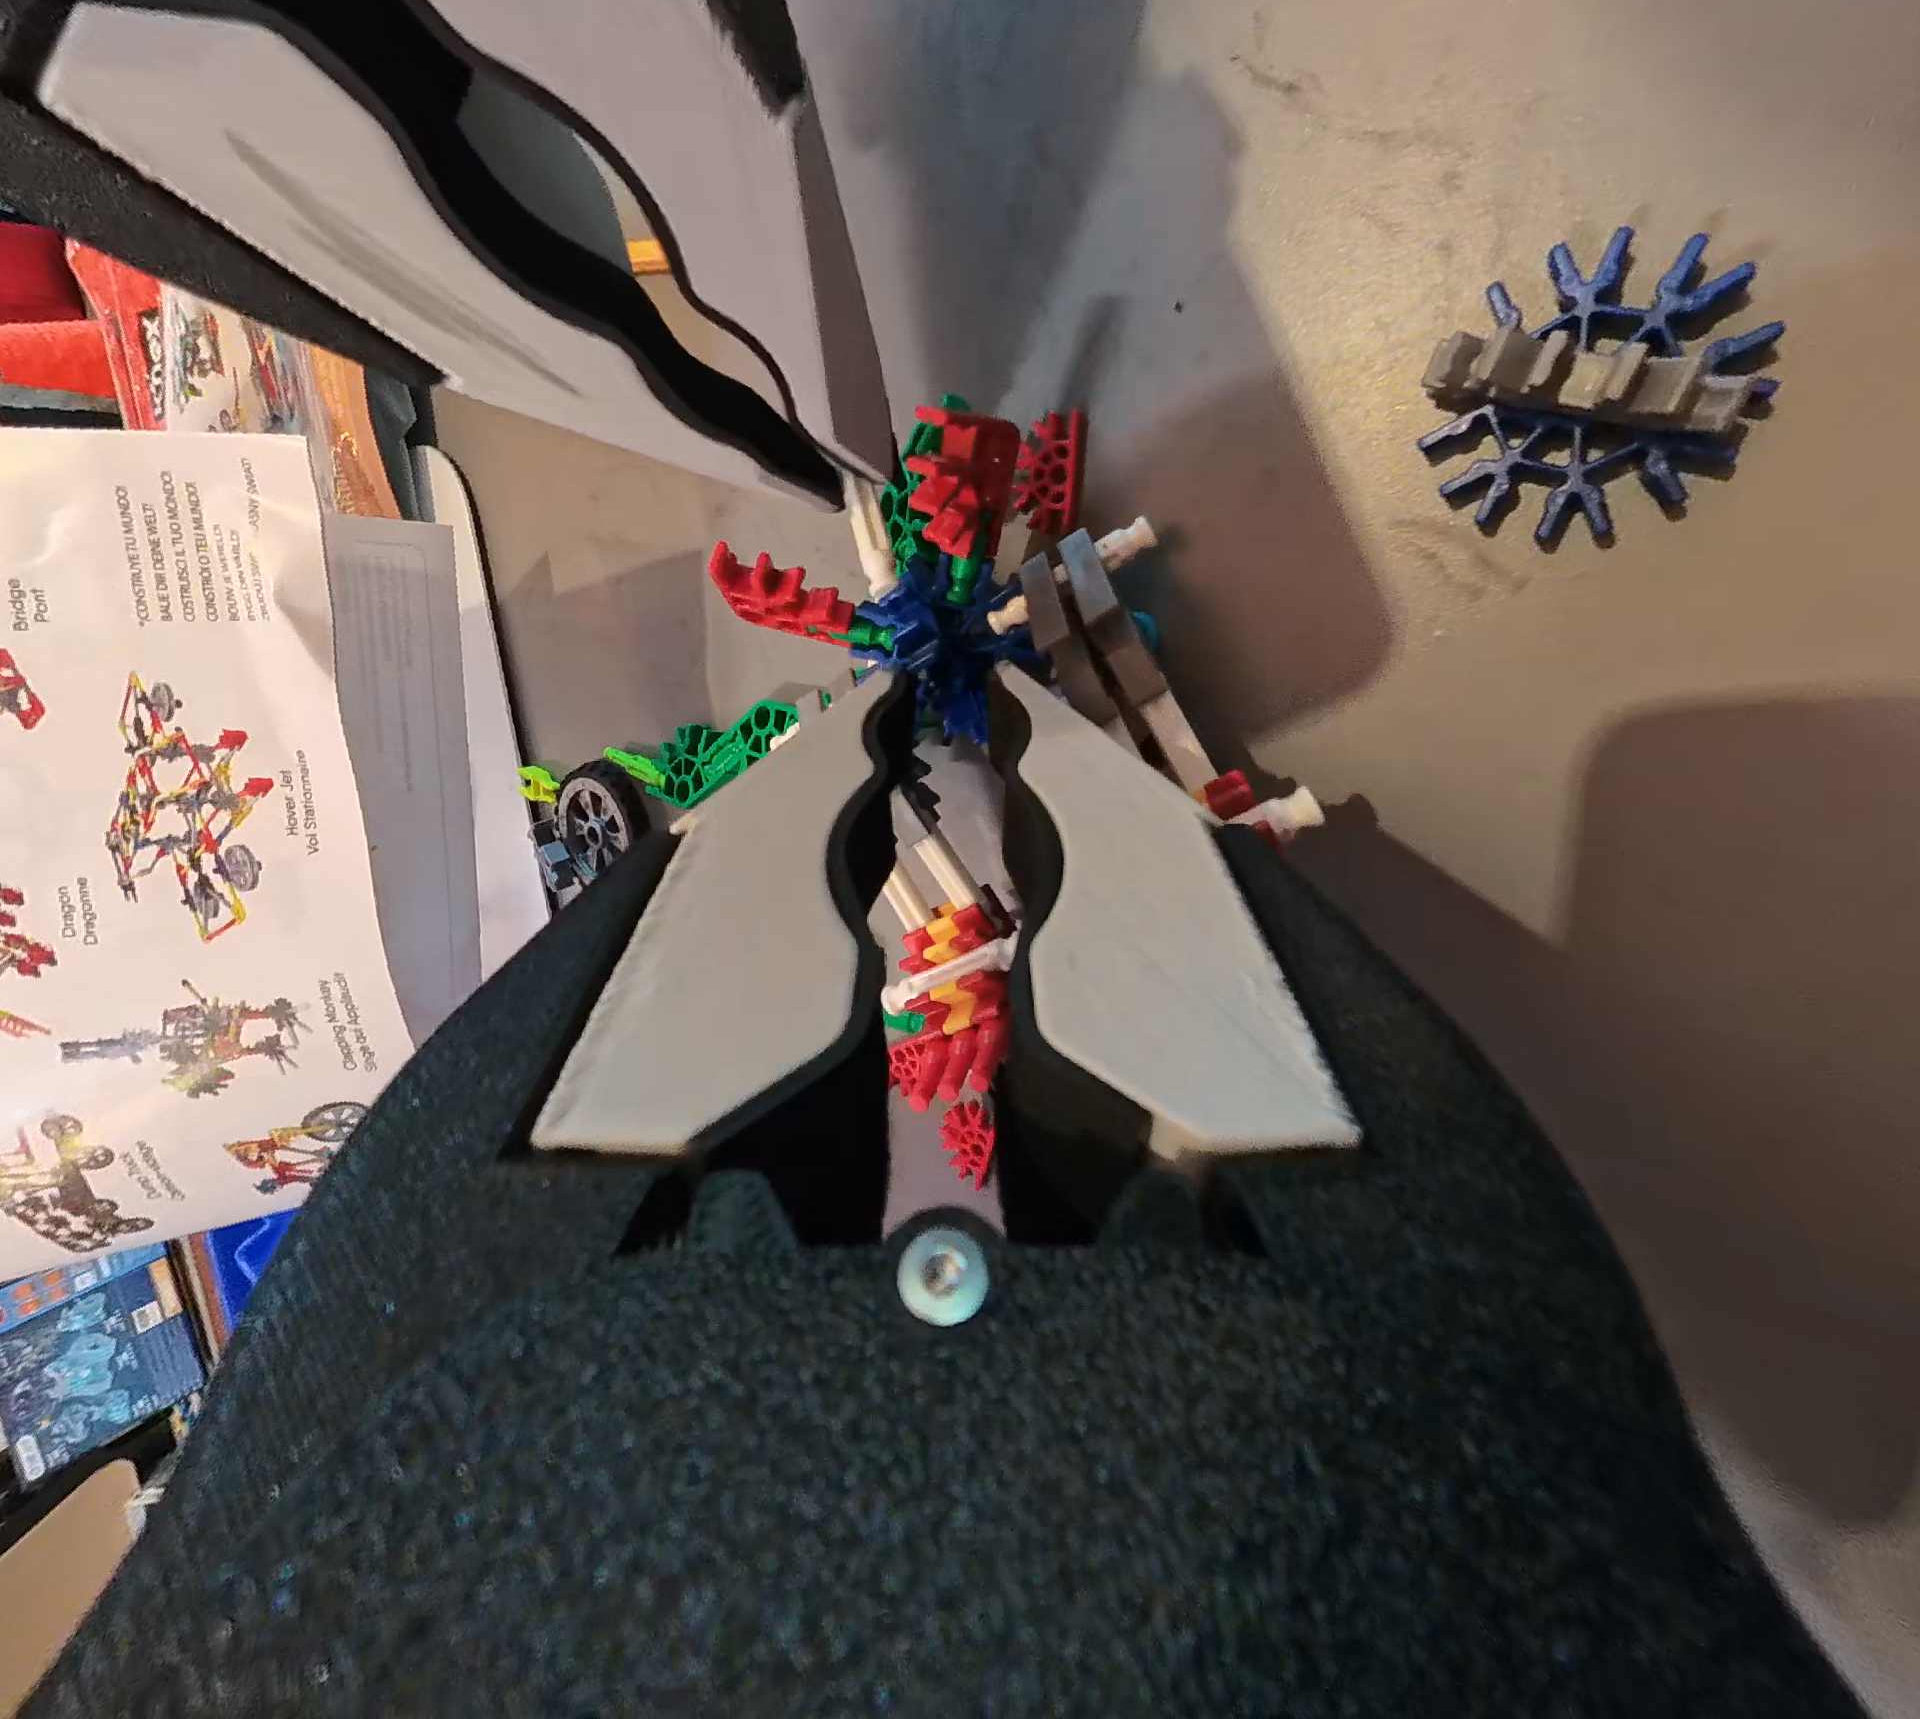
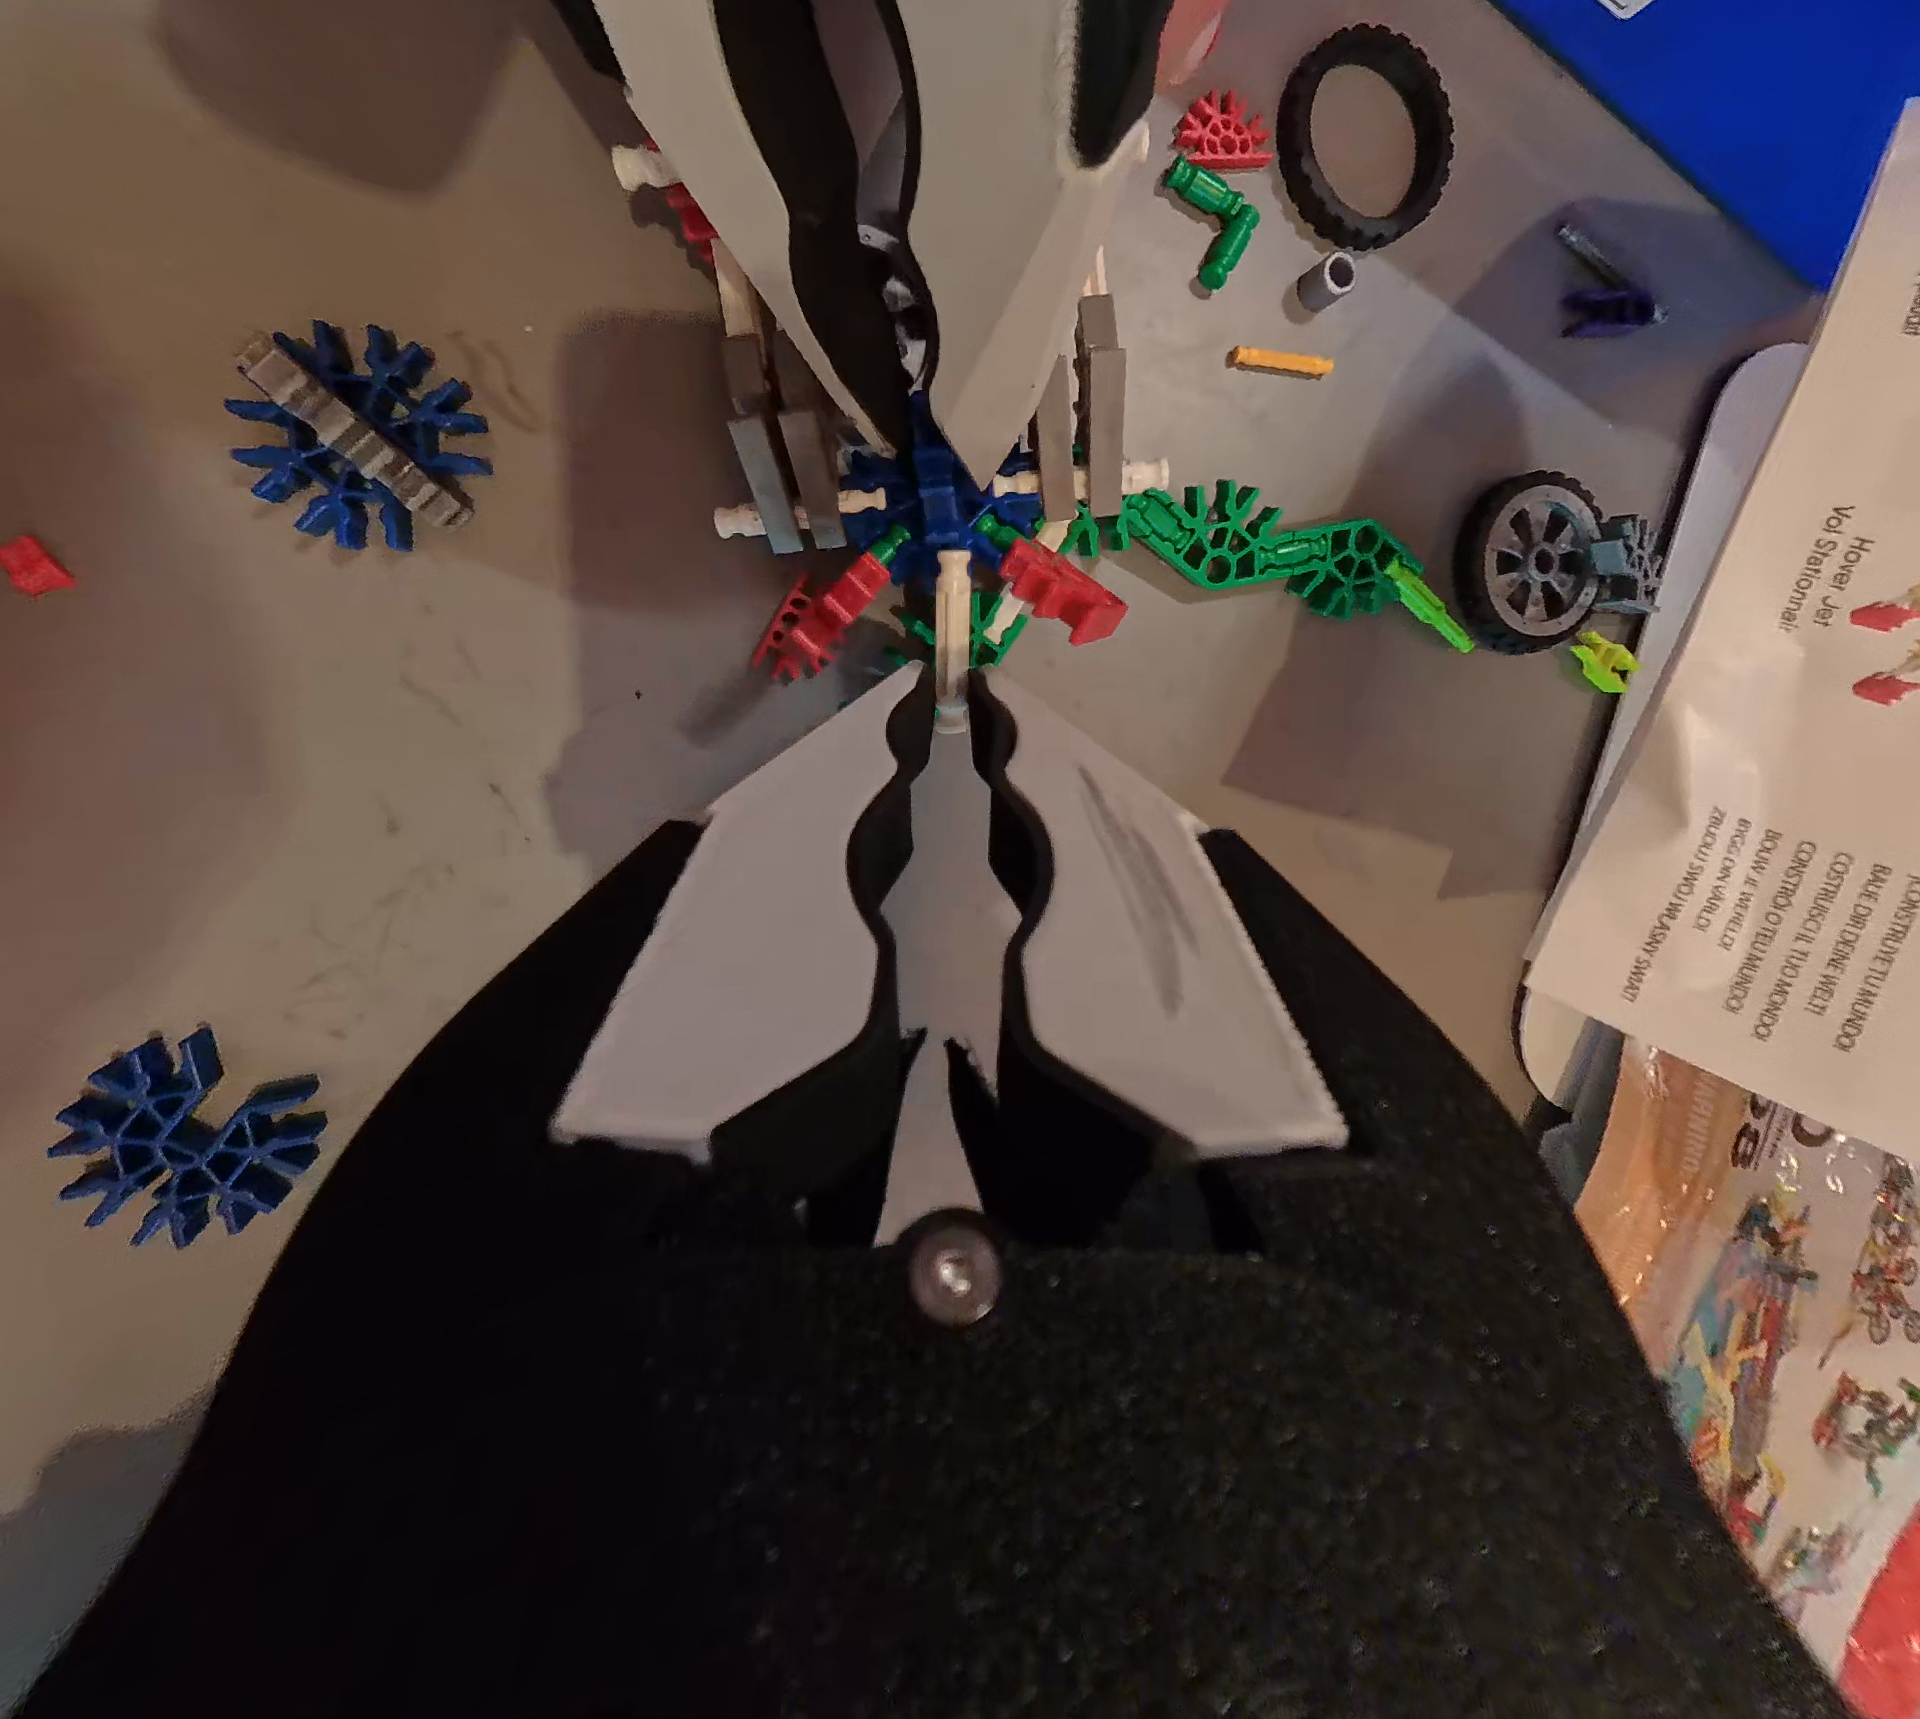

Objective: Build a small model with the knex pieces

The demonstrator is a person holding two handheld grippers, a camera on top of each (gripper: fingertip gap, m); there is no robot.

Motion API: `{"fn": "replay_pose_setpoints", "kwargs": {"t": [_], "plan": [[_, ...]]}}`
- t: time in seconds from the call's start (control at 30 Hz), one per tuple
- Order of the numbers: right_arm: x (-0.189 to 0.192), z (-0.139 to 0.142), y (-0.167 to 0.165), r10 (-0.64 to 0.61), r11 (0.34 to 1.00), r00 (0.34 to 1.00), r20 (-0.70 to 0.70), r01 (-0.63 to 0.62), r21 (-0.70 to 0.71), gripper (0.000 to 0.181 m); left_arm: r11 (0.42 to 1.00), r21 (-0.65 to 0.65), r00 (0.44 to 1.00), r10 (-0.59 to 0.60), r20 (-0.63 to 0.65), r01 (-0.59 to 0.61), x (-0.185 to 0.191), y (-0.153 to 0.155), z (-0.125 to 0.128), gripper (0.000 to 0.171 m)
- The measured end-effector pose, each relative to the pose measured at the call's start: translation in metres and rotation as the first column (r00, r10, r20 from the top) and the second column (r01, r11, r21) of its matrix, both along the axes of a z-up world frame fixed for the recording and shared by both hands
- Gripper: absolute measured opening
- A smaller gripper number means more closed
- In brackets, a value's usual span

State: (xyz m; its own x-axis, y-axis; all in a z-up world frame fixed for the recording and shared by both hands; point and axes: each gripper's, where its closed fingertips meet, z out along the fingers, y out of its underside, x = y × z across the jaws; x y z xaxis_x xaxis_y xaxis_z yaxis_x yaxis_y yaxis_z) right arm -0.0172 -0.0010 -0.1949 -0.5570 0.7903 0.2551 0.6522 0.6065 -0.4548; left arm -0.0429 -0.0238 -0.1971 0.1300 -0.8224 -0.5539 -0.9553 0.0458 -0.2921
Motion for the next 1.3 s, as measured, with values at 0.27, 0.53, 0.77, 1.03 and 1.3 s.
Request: {"fn": "replay_pose_setpoints", "kwargs": {"t": [0.27, 0.53, 0.77, 1.03, 1.3], "plan": [[0.0, 0.0, -0.001, 0.0, 0.999, 1.0, 0.022, -0.002, 0.053, 0.006, 0.999, 0.032, 1.0, -0.02, -0.015, 0.02, 0.001, 0.001, 0.002, 0.015], [0.001, 0.0, -0.003, 0.004, 0.998, 1.0, 0.029, -0.006, 0.067, 0.006, 0.975, 0.158, 0.982, -0.136, -0.128, 0.155, 0.01, 0.004, 0.009, 0.025], [0.002, 0.0, -0.002, 0.008, 0.997, 0.999, 0.036, -0.011, 0.08, 0.006, 0.963, 0.1, 0.951, -0.224, -0.213, 0.25, 0.014, 0.001, 0.005, 0.018], [0.003, 0.001, -0.002, 0.012, 0.995, 0.999, 0.041, -0.016, 0.095, 0.005, 0.953, 0.063, 0.925, -0.269, -0.27, 0.295, 0.017, 0.001, 0.004, 0.017], [0.003, 0.005, -0.004, 0.007, 0.999, 0.999, 0.036, -0.008, 0.038, 0.005, 0.956, 0.014, 0.917, -0.278, -0.286, 0.294, 0.017, 0.001, 0.002, 0.016]]}}
